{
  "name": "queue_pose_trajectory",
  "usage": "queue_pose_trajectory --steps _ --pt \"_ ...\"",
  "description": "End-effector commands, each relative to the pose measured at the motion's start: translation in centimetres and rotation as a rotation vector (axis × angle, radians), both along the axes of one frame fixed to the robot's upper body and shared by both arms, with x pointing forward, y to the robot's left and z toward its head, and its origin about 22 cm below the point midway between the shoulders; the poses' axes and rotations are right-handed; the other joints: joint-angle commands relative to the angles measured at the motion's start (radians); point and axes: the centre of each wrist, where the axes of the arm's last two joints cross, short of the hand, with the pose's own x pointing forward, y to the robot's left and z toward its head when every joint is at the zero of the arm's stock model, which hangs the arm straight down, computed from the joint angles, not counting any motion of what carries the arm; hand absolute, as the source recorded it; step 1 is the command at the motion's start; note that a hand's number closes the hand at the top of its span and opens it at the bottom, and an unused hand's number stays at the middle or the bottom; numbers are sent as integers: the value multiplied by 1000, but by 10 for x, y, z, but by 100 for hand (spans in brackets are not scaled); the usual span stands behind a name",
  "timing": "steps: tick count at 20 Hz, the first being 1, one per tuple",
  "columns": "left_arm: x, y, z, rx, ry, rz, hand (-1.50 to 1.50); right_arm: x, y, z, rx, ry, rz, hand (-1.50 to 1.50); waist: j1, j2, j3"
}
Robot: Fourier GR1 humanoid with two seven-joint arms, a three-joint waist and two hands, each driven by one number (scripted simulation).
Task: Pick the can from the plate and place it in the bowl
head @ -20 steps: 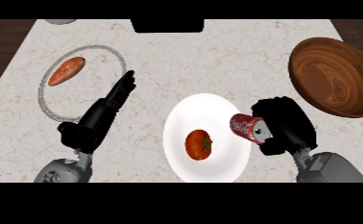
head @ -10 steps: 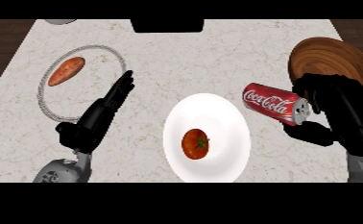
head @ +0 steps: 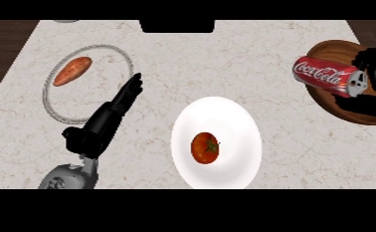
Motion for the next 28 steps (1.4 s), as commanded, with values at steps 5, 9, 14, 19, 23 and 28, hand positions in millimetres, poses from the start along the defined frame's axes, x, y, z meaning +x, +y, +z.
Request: queue_pose_trajectory --steps 5,9,14,19,23,28 --pt "-1 7 -3 5 10 -5 0 49 -46 -27 -102 -110 -123 150 10 2 0" --pt "8 13 3 -2 11 -5 0 68 -76 -36 -146 19 -142 150 16 5 0" --pt "6 -2 -2 -7 -25 -7 0 73 -104 -66 -3 342 -126 150 32 12 1" --pt "0 -11 -3 -9 -12 -22 0 83 -127 -66 88 318 14 -150 21 6 1" --pt "12 2 11 4 0 -29 0 99 -119 -69 157 198 9 -150 24 8 2" --pt "10 -10 0 -6 -3 -22 0 96 -139 -44 362 29 -80 -150 8 7 2"
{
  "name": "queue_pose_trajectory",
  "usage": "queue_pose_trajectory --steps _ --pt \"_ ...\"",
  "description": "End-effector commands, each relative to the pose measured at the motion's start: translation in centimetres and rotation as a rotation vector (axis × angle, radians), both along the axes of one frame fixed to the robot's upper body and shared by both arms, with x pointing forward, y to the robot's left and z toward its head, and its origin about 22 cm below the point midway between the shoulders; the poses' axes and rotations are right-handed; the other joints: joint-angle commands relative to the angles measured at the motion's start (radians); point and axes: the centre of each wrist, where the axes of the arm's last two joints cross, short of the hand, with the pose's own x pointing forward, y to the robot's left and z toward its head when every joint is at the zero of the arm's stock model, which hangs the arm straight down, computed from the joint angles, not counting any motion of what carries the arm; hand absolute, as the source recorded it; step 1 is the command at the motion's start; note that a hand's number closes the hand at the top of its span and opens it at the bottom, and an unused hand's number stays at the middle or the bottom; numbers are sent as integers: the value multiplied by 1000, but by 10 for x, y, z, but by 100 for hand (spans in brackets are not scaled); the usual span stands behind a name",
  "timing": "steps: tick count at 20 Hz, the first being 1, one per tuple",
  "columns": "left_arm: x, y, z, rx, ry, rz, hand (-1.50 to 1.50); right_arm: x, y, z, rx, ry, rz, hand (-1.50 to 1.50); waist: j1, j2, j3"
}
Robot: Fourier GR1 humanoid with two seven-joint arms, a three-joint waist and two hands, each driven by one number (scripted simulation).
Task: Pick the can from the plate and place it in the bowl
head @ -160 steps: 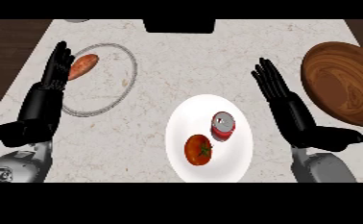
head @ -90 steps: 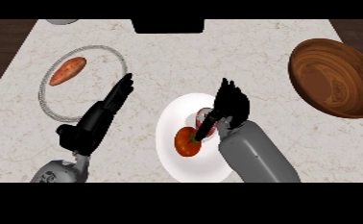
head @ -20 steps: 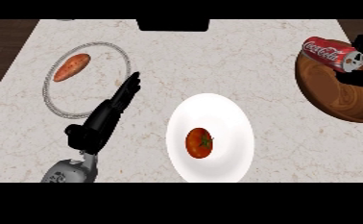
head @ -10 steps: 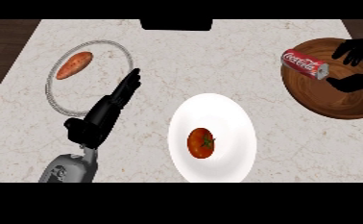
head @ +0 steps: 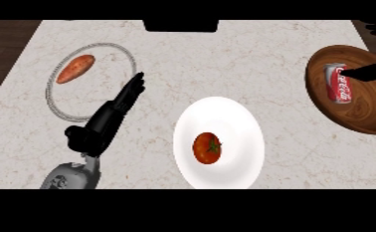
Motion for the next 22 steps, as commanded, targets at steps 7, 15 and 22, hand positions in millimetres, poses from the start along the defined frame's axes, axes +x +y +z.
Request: queue_pose_trajectory --steps 7,15,22 --pt "-8 7 -3 1 -5 1 0 -23 -67 28 349 -148 -218 -150 7 2 1" --pt "2 3 1 5 -2 5 0 -114 -156 29 401 -225 -315 -150 4 8 4" --pt "8 -4 2 -12 -9 -9 0 -170 -188 24 442 -218 -281 -150 1 13 7"
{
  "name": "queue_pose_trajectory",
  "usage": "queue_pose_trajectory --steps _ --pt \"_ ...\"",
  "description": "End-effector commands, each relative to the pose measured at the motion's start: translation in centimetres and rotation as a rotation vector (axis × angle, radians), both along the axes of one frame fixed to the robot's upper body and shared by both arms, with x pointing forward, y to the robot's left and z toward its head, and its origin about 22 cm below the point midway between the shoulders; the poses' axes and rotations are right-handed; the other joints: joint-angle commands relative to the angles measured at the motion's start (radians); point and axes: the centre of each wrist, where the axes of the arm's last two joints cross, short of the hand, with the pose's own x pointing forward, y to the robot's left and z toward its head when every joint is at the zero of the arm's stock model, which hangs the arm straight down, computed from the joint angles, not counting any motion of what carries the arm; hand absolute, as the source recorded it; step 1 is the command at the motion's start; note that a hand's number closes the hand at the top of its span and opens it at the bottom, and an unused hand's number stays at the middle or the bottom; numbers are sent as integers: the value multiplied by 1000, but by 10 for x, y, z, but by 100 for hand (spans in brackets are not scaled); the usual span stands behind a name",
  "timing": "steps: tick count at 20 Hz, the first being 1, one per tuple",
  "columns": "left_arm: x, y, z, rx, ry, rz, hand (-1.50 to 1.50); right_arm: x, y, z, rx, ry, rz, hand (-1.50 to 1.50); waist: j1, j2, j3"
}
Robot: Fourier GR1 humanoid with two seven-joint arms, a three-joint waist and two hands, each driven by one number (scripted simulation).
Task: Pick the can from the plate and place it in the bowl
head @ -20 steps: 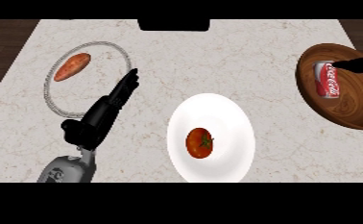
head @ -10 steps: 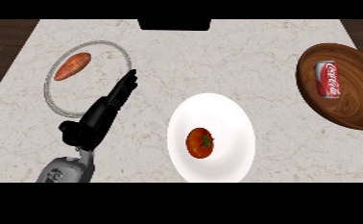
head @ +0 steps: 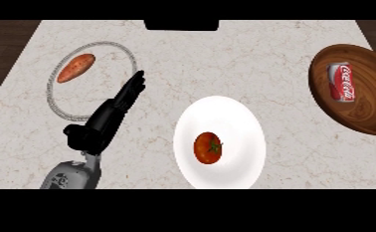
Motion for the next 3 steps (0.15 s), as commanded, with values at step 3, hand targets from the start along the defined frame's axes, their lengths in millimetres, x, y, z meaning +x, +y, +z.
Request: queue_pose_trajectory --steps 3 --pt "1 2 2 1 6 10 0 -54 -27 -3 34 -17 63 -150 -7 -1 3"
